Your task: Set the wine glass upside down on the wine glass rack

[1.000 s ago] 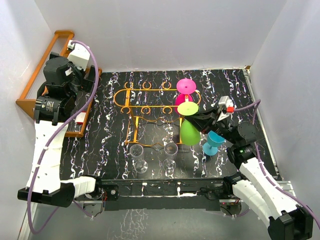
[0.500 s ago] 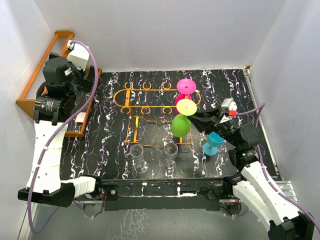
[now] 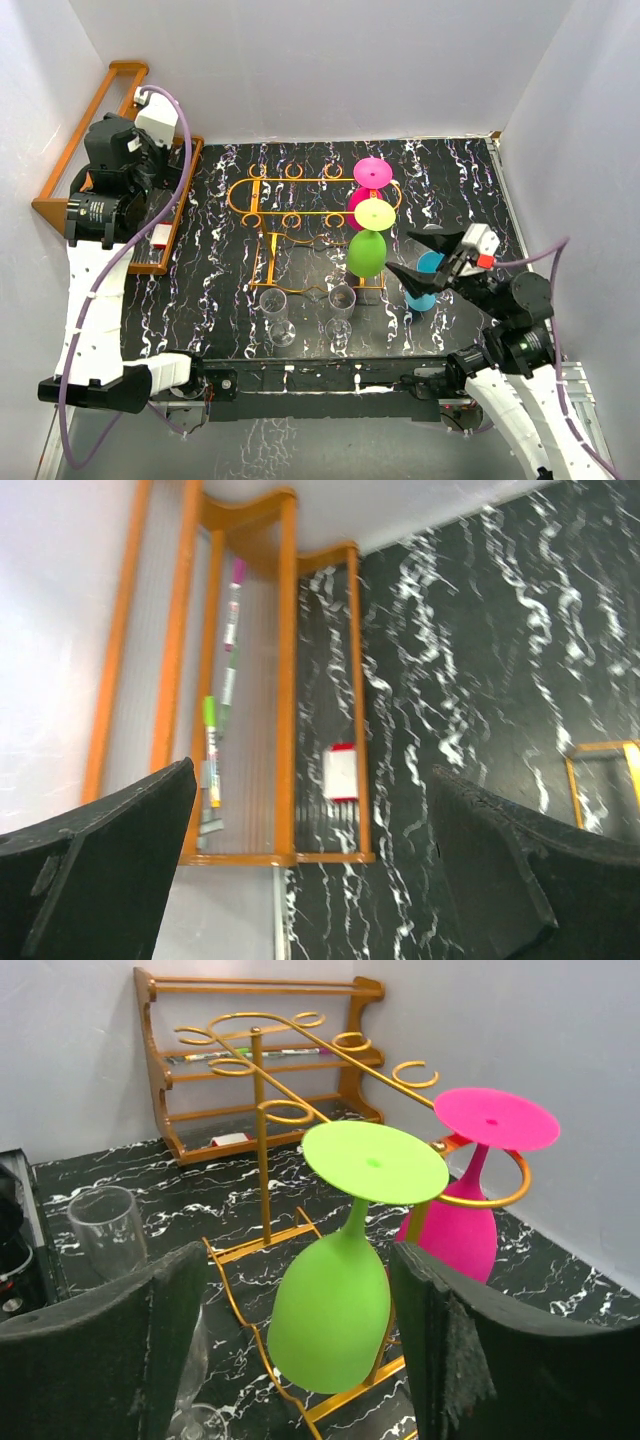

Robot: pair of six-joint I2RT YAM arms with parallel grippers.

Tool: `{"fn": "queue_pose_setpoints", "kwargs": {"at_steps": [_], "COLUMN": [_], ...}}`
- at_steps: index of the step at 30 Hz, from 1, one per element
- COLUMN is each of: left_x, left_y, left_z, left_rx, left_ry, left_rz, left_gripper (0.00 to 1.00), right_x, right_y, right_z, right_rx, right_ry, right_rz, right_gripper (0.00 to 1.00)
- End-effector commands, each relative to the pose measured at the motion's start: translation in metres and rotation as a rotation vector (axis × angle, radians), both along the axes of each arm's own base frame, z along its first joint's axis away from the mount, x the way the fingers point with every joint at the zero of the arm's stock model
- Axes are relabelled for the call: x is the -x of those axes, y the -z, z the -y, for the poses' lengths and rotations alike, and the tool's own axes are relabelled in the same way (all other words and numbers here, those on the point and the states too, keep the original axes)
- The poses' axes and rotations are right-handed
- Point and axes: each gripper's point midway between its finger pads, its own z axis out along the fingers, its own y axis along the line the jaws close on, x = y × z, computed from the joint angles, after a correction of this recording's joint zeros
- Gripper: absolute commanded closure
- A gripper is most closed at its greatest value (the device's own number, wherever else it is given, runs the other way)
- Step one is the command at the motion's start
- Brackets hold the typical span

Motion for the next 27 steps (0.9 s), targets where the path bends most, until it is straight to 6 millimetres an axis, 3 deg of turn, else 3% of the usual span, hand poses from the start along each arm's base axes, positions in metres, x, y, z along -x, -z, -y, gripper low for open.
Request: {"fn": "queue_pose_setpoints", "kwargs": {"at_steps": [1,5,10,16,20,24,27], "left_x": [0.013,0.025,0.022,0.026,0.028,0.031,0.032], "left_y": [0.021,0.031,0.027,0.026,0.025,0.03,0.034], "left_z": [0.033,0.06,0.046,0.037,0.026,0.023,0.019], "left_rx": [0.103,0.21,0.303,0.328,0.35,0.405,0.417], "left_ry": [0.172,0.301,0.238,0.214,0.169,0.161,0.145], "left_rz": [-0.118,-0.184,-0.141,-0.127,-0.114,-0.118,-0.122], "left_gripper": [0.03,0.03,0.03,0.03,0.03,0.03,0.03], "right_x": [0.025,0.064,0.106,0.106,0.079,0.08,0.074], "right_y": [-0.006,0.008,0.01,0.001,0.015,0.027,0.024], "right_z": [0.003,-0.012,-0.027,-0.04,-0.055,-0.069,-0.076], "right_rx": [0.095,0.189,0.231,0.28,0.44,0.675,0.703], "right_ry": [-0.04,-0.263,-0.538,-0.672,-0.609,-0.632,-0.626], "right_rz": [0.03,-0.03,-0.046,-0.172,-0.29,-0.274,-0.231], "right_gripper": [0.22,0.15,0.16,0.23,0.28,0.33,0.35]}}
